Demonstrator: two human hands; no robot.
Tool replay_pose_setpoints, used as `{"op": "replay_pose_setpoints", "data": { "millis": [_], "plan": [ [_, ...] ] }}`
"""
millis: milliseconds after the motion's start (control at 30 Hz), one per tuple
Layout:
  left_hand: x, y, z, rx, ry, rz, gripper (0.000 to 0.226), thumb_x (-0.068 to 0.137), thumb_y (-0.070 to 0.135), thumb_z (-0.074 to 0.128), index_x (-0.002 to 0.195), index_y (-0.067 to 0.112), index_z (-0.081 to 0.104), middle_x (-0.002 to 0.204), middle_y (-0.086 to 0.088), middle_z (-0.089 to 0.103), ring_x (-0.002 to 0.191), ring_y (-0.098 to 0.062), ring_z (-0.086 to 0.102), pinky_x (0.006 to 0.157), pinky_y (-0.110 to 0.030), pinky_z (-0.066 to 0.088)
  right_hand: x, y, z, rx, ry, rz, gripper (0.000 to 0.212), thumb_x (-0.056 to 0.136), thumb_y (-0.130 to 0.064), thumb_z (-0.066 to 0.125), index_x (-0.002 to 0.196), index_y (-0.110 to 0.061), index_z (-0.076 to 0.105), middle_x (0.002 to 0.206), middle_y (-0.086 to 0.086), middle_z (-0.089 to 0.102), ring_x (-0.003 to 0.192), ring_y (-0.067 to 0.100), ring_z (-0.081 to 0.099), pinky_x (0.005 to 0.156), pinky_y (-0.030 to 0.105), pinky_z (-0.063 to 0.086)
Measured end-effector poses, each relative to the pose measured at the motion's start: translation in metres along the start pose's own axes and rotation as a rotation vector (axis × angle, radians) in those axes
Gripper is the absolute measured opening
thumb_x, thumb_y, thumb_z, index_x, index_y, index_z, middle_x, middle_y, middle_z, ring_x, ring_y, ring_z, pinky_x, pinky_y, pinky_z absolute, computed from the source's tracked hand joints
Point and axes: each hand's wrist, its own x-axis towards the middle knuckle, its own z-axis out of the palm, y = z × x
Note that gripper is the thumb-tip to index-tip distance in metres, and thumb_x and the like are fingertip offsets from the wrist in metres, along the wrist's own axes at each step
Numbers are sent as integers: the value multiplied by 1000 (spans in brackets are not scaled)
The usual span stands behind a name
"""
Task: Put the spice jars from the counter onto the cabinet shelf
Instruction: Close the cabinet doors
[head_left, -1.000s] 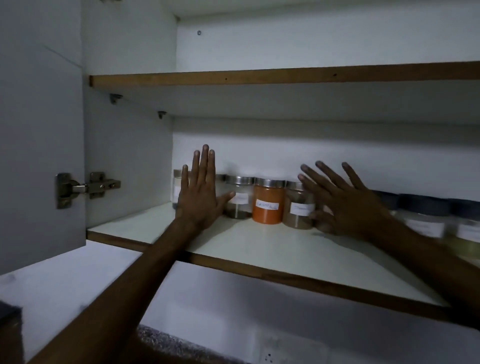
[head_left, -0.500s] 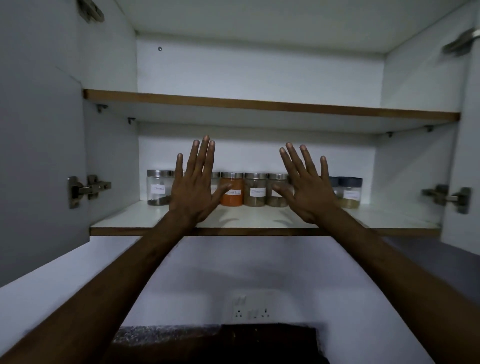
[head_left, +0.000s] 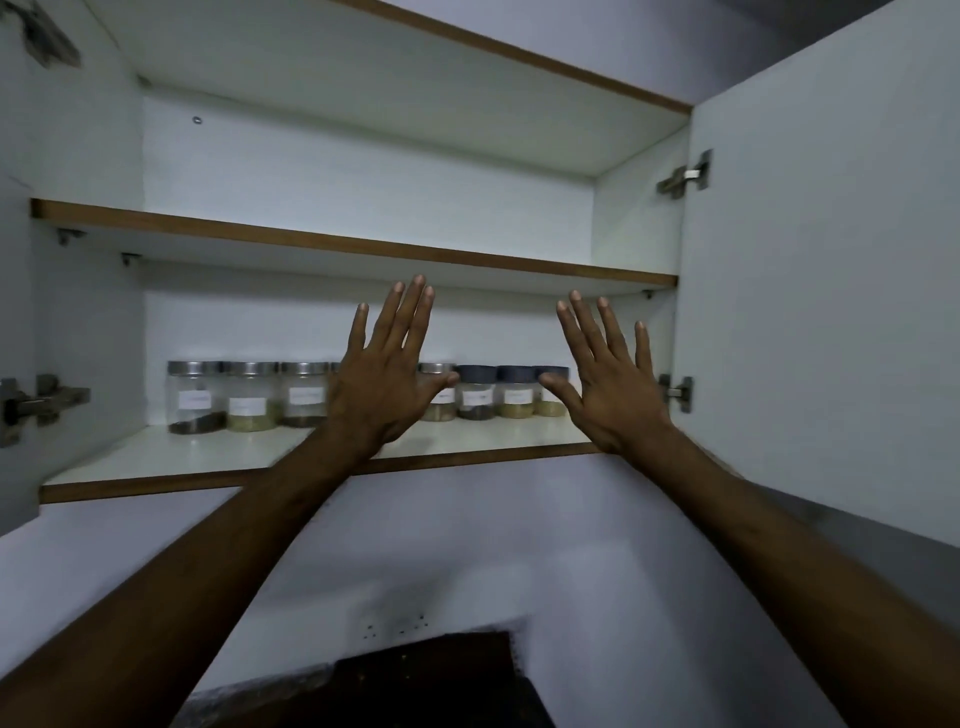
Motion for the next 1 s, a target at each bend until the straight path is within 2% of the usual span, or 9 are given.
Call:
{"op": "replay_pose_setpoints", "data": {
  "millis": [133, 267, 433, 567, 700, 767, 833, 900, 1000],
  "plan": [
    [36, 69, 4, -106, 29, 86, 90, 90, 73, 10, 155, 13, -7, 164, -4, -11, 151, -20, -8, 122, -50, 8, -32, 58, -38, -124, 13, 90, 75, 94, -67, 11, 155, -29, -12, 164, -10, -15, 151, 15, -14, 122, 53, -3],
    [65, 144, 6, -201, 77, 219, 90, 92, 71, 17, 155, 12, -6, 164, -5, -10, 152, -21, -6, 122, -50, 8, -63, 112, -72, -198, 23, 199, 75, 98, -61, 17, 155, -24, -13, 164, -8, -17, 151, 16, -16, 121, 53, -5],
    [104, 278, -6, -284, 128, 499, 86, 96, 58, 34, 155, 11, -7, 164, -6, -11, 151, -23, -8, 122, -49, 11, -111, 196, -118, -270, 104, 478, 77, 100, -58, 20, 154, -16, -17, 163, -2, -22, 150, 16, -20, 119, 52, -10],
    [129, 365, -23, -297, 203, 696, 80, 98, 54, 34, 155, 13, -4, 165, -4, -7, 152, -22, -5, 121, -47, 13, -137, 236, -134, -296, 139, 688, 81, 99, -58, 23, 154, -12, -15, 162, 5, -23, 150, 22, -18, 120, 55, -8],
    [151, 435, -44, -304, 257, 835, 70, 101, 46, 34, 156, 17, 0, 165, -3, -3, 152, -23, -4, 123, -45, 6, -153, 259, -136, -215, 74, 892, 89, 94, -62, 26, 153, -11, -17, 162, 7, -23, 151, 26, -17, 120, 57, -7],
    [161, 461, -51, -281, 271, 889, 70, 101, 40, 40, 156, 18, 4, 165, -3, 0, 152, -24, -1, 122, -44, 5, -158, 261, -131, -145, 52, 898, 89, 95, -59, 30, 153, -10, -18, 162, 7, -23, 151, 25, -17, 120, 57, -7],
    [169, 481, -56, -223, 262, 955, 83, 93, 38, 56, 156, 16, 6, 164, -5, 2, 151, -25, 1, 122, -44, 6, -163, 264, -127, -87, 78, 855, 88, 99, -48, 39, 152, -9, -19, 162, 9, -22, 151, 24, -16, 120, 55, -8],
    [180, 493, -59, -139, 228, 1022, 98, 85, 42, 67, 155, 16, 5, 164, -5, -1, 151, -25, -1, 120, -41, -1, -164, 265, -124, -35, 136, 826, 84, 100, -36, 44, 152, -6, -15, 164, 11, -14, 152, 24, -11, 121, 50, -7],
    [196, 505, -66, -39, 219, 1072, 84, 93, 32, 56, 155, 17, 2, 164, -3, -2, 151, -22, -4, 117, -38, -9, -166, 271, -122, 10, 223, 799, 77, 101, -26, 43, 154, -5, -8, 165, 12, -3, 152, 23, -2, 122, 42, -4]
  ]
}}
